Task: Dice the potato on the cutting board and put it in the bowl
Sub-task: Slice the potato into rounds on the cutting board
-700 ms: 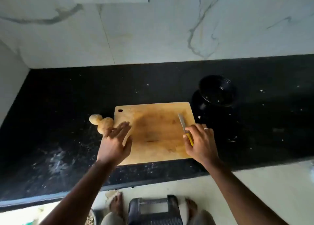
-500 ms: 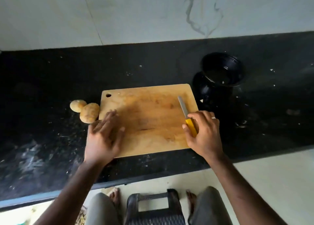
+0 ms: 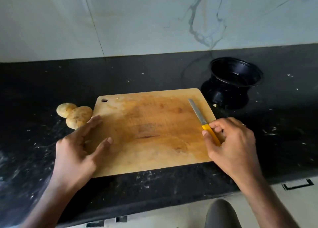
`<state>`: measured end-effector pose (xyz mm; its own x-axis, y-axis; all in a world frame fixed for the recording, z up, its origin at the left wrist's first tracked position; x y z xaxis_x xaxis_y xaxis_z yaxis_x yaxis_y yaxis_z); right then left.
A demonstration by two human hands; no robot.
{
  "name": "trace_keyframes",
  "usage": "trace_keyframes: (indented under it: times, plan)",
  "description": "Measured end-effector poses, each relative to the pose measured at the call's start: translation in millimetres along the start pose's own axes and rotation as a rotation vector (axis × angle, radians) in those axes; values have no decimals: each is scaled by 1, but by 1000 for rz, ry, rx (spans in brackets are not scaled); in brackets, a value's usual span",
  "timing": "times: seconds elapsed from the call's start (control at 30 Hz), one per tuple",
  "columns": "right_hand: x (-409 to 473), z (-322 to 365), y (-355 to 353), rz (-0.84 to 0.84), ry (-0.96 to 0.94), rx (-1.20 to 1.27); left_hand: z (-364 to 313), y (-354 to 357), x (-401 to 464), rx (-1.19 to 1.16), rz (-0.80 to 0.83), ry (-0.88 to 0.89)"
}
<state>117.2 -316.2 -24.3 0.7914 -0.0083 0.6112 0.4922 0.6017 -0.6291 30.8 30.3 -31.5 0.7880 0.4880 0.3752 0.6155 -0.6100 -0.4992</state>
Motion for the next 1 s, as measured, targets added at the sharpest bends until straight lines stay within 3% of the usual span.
trace_keyframes:
  times: [0.4,0.7,0.87,1.0]
  plan:
    - [7,0,4,-76,12,-53,-12,-4,-10,123,-62,70]
    - [9,11,9,-28,27,-165,-9,-26,-8,24,-359,88]
    - [14,43,4,-119,-119,-320,9,-38,9,-57,-493,-50]
    - [22,98,33,-7,-266,-272,21,-42,29,22,-494,-56]
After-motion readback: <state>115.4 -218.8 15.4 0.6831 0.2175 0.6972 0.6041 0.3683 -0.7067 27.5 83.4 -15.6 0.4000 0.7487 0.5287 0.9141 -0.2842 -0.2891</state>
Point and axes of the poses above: each hand's wrist, its own x-axis towards the middle knuckle, its own y-axis out of the palm, z = x × y, the point moved 6 cm from there along x, towards the middle knuckle, and after that the axes turned 10 degrees about -z, right-handed, at the moved point
